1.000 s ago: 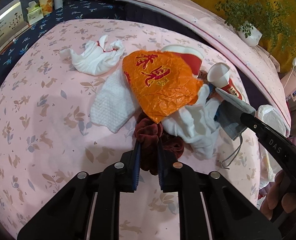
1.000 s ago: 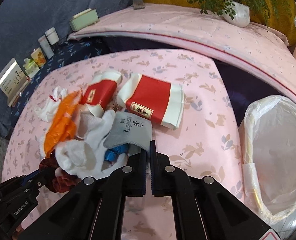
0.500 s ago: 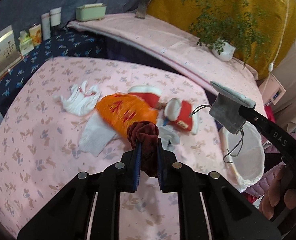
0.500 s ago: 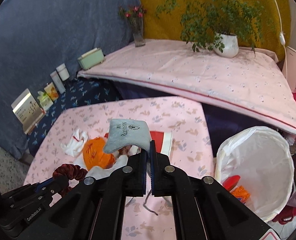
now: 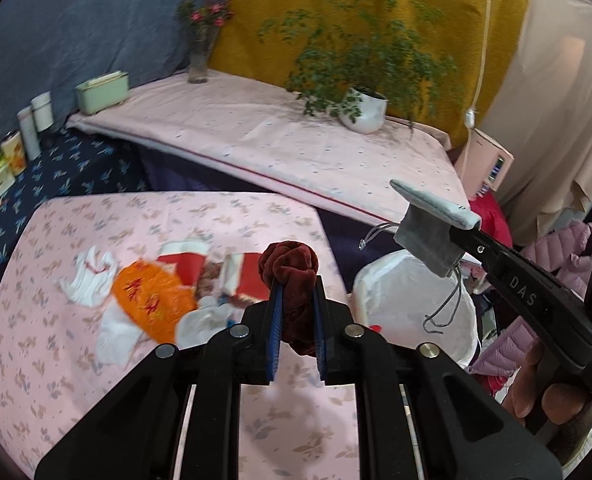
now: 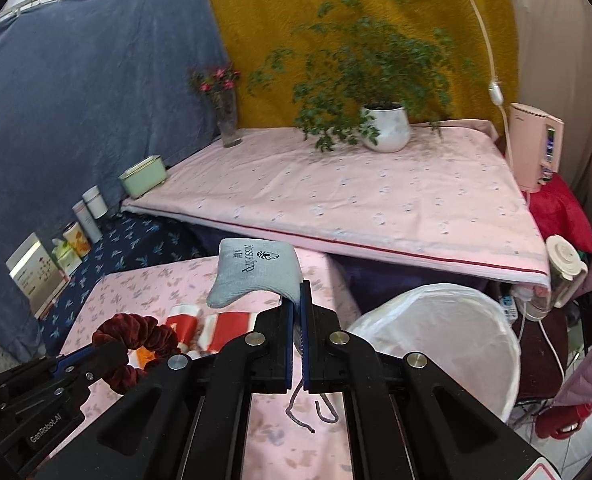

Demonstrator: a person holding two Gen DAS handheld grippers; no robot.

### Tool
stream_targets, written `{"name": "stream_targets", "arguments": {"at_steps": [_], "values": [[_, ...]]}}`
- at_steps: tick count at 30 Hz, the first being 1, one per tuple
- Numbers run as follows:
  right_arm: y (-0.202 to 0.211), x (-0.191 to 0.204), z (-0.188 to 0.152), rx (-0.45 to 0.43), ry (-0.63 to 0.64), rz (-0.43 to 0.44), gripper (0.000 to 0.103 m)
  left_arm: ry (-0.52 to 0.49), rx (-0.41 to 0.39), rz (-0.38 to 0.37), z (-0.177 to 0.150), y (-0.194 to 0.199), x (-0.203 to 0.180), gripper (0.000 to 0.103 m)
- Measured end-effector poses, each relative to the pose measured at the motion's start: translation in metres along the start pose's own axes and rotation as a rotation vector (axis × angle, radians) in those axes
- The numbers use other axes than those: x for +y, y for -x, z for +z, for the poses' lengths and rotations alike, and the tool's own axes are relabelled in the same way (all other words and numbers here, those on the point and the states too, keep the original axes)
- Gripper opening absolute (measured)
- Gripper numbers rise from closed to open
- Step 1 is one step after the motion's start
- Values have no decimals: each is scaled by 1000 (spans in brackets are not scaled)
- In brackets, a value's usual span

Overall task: Collect trash
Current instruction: 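Carry the scrunchie and grey mask over the bin and release both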

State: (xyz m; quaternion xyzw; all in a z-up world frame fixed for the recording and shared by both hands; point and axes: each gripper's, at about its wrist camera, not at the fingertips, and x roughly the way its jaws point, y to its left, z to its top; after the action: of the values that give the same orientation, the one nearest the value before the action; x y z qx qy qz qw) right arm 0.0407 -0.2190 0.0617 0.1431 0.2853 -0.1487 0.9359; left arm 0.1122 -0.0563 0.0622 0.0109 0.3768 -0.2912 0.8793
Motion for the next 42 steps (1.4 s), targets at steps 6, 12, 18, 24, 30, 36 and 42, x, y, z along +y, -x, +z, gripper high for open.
{"name": "stream_targets", "arguments": {"at_steps": [6, 12, 18, 24, 30, 36, 42], "values": [[8, -47, -4, -10, -69, -63, 3, -81, 7, -53, 4, -18, -49, 13], [11, -95, -14, -2, -150, -120, 3, -144, 29, -115, 3, -41, -89, 13], [4, -126, -26, 22, -188, -179, 3, -182, 67, -159, 1, -64, -119, 14], [-8, -146, -38, 59, -213, -194, 3, -191, 97, -187, -2, -82, -135, 14], [-16, -152, -44, 76, -239, -202, 12, -183, 98, -190, -1, -92, -142, 33], [-15, -151, -43, 60, -242, -208, 34, -165, 86, -161, 0, -92, -135, 48], [-15, -144, -40, 59, -233, -193, 34, -129, 93, -133, -2, -93, -120, 50]]}}
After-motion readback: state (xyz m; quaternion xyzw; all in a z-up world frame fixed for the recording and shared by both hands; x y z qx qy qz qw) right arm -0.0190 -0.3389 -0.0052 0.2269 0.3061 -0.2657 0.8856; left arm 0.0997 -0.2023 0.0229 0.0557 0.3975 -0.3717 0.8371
